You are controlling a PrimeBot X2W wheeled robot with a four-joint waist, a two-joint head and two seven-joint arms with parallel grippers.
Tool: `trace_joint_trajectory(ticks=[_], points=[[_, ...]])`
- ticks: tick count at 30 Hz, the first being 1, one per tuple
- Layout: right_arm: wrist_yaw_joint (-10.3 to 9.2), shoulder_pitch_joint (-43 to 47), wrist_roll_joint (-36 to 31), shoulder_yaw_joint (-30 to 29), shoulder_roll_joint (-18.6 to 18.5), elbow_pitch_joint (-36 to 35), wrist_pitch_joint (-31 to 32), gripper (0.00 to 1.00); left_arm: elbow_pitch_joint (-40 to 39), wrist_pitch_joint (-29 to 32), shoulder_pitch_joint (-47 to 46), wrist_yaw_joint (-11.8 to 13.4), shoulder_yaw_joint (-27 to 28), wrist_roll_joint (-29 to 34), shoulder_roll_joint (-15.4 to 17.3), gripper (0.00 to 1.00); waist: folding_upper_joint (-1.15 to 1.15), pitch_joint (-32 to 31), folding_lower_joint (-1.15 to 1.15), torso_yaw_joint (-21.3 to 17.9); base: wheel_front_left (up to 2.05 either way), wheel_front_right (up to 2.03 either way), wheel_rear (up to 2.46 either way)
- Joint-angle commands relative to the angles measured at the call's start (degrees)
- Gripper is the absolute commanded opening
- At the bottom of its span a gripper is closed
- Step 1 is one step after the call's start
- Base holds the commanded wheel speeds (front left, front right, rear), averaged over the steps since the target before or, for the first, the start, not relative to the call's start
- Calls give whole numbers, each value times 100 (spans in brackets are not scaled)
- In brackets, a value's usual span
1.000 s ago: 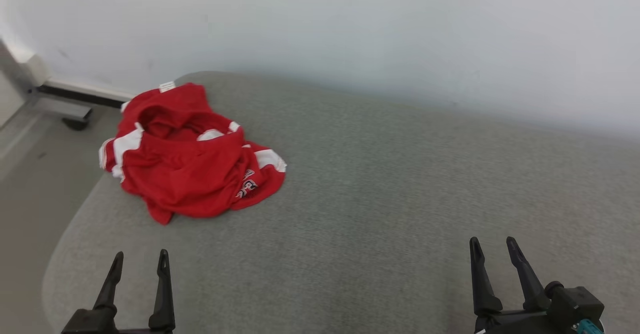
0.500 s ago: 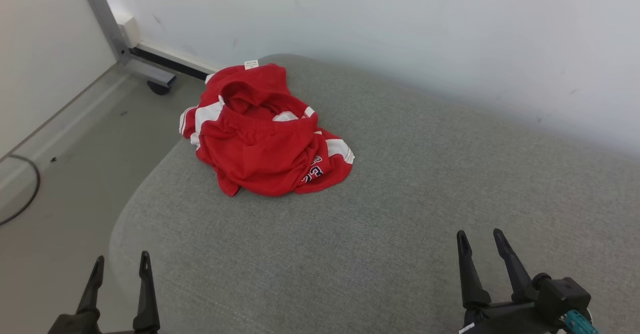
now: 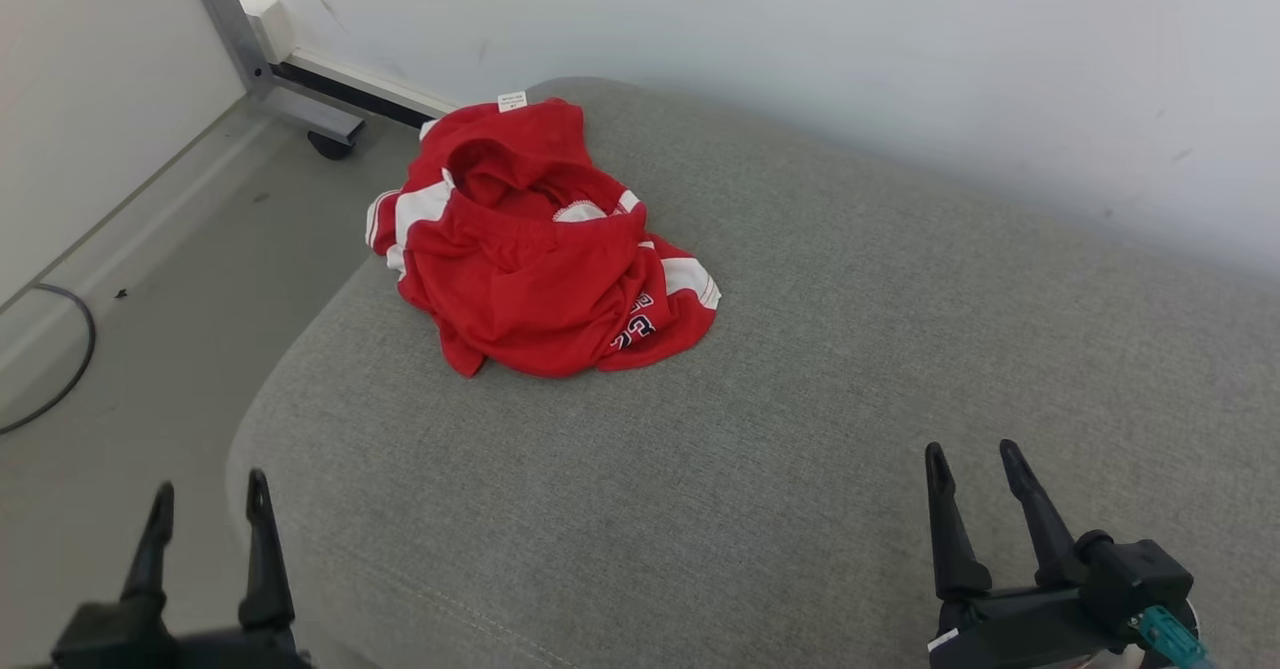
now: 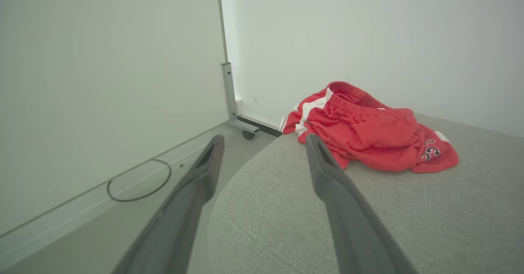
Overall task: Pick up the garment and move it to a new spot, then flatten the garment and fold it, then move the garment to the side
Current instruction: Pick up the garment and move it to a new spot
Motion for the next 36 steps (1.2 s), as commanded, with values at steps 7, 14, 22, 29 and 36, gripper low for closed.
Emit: trace_joint_trajectory(ticks=[7, 14, 22, 29, 36], points=[[19, -201, -276, -157, -18, -193, -5, 100, 268, 34, -1256, -205, 173, -160, 364, 100, 0, 594, 0, -795, 0, 0, 0], [19, -555, -474, -378, -55, -381, -5, 100, 490, 99, -2352, -341, 415, -378, 679, 100, 0, 1348, 0, -1554, 0, 0, 0], [19, -777, -491, -610, -36, -571, -4, 100, 966, 386, -3396, -472, 575, -528, 1162, 100, 0, 2009, 0, -2377, 0, 0, 0], [19, -862, -428, -624, -21, -653, -5, 100, 1815, 689, -3854, -646, 548, -626, 1475, 100, 0, 2218, 0, -2793, 0, 0, 0], [19, -828, -433, -640, -13, -664, -5, 100, 2644, 1351, -4005, -794, 369, -742, 1643, 100, 0, 2207, 0, -2953, 0, 0, 0]])
